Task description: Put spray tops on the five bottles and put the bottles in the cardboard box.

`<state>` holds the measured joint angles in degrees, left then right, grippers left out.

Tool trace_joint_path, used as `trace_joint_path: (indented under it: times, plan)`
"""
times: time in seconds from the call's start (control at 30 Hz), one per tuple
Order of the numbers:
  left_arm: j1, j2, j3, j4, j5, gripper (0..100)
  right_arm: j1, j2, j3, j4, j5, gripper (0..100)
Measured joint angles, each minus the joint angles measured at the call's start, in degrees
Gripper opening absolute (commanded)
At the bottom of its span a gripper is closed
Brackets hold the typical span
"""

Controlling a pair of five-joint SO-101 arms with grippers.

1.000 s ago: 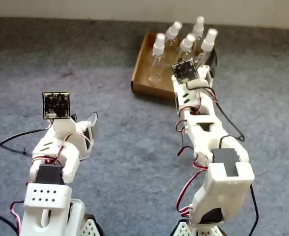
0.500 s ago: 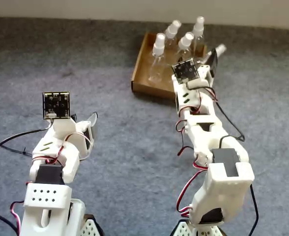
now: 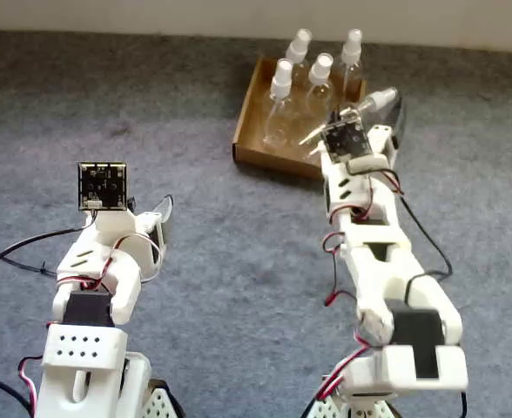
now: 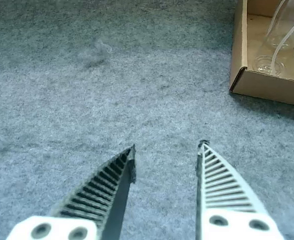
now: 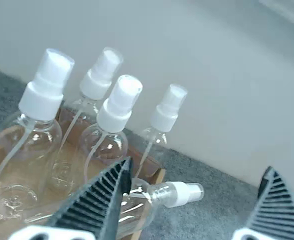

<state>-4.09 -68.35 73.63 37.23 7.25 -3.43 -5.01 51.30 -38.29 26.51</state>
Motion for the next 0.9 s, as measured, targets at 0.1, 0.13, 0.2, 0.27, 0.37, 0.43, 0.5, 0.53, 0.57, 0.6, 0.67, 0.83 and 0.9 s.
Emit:
trace_joint_path:
  times: [0.1,0.13,0.2,0.27,0.37,0.43,0.5,0.53,0.57,0.6,0.67,0.83,0.9]
  plan:
    - [0.00,0.00,0.00,0.00,-0.35,19,0.35,-5.80,3.69,0.00,0.00,34.2]
    - [0.00,0.00,0.00,0.00,-0.35,19,0.09,-7.56,4.66,0.00,0.00,34.1]
    - [0.00,0.00,0.00,0.00,-0.35,19,0.35,-10.90,6.24,0.00,0.00,30.7]
    - [-0.09,0.00,0.53,0.00,-0.35,19,2.02,-13.89,6.59,0.88,-1.93,24.5]
    - [0.00,0.00,0.70,0.00,-0.35,19,6.68,-18.46,6.42,9.05,-10.11,16.6]
    - [0.00,0.00,0.70,0.00,-0.35,19,10.46,-20.48,4.13,18.46,-16.53,14.7]
    - [-0.09,0.00,0.70,0.00,-0.35,19,13.19,-21.45,0.18,30.07,-22.42,14.6]
    - [-0.09,0.00,0.70,0.00,-0.35,19,13.80,-21.63,-1.76,36.13,-24.53,14.6]
    - [-0.09,0.00,0.70,0.00,-0.35,19,13.98,-21.63,-3.43,42.29,-26.11,14.6]
    - [-0.09,0.00,0.70,0.00,-0.35,19,14.07,-21.63,-4.84,47.91,-27.08,14.6]
    - [-0.09,0.00,0.70,0.00,-0.35,19,13.89,-21.54,-6.33,57.41,-27.78,14.6]
    - [-0.09,0.00,0.70,0.00,-0.70,19,11.43,-19.78,-6.42,63.03,-28.04,14.6]
    - [-0.09,0.00,0.70,0.00,-0.70,19,9.05,-19.16,-6.42,63.56,-28.04,14.6]
